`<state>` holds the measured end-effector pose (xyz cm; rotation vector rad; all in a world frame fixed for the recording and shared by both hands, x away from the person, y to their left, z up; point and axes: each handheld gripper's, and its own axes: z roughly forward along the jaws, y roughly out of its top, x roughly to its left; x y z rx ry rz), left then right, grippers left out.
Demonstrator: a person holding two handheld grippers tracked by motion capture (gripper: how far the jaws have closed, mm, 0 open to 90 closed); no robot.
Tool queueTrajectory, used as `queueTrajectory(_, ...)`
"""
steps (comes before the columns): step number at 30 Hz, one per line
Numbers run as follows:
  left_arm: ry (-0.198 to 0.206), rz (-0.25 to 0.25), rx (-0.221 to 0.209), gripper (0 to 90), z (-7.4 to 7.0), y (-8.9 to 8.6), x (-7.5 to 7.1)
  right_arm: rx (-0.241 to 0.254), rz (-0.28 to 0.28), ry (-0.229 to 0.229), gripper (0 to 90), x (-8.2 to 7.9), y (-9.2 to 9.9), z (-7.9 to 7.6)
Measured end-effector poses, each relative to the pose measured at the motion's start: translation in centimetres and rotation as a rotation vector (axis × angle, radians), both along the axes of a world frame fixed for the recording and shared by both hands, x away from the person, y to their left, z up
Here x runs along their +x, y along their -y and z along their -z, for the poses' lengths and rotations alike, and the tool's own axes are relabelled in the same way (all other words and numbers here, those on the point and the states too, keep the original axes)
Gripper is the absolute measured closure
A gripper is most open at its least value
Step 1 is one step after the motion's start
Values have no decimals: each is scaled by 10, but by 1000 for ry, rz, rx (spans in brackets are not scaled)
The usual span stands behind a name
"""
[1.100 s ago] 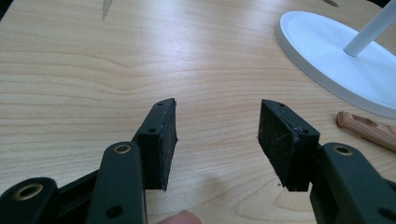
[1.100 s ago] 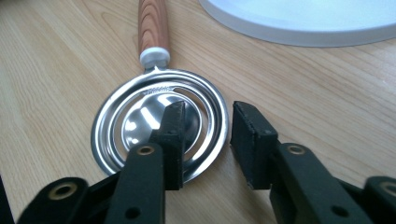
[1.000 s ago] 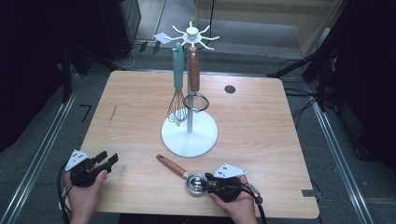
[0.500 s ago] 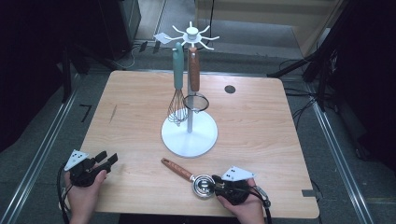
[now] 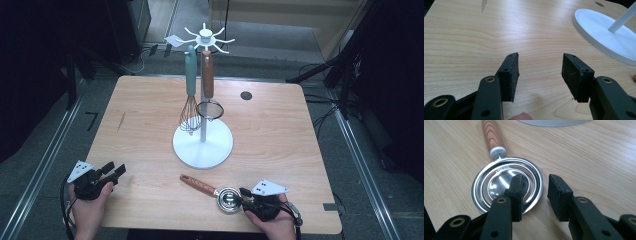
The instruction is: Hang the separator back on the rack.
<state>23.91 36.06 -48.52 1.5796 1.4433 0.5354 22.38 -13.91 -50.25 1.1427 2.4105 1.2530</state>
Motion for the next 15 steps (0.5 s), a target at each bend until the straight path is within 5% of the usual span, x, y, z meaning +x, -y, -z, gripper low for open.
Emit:
queueTrajectory(10,1,1,-1,480,0,0,0,-8,15,-17,647,-3,19,1)
queueTrajectory(15,-1,-1,0,474,0,0,0,-4,20,14,583,-7,27,-3)
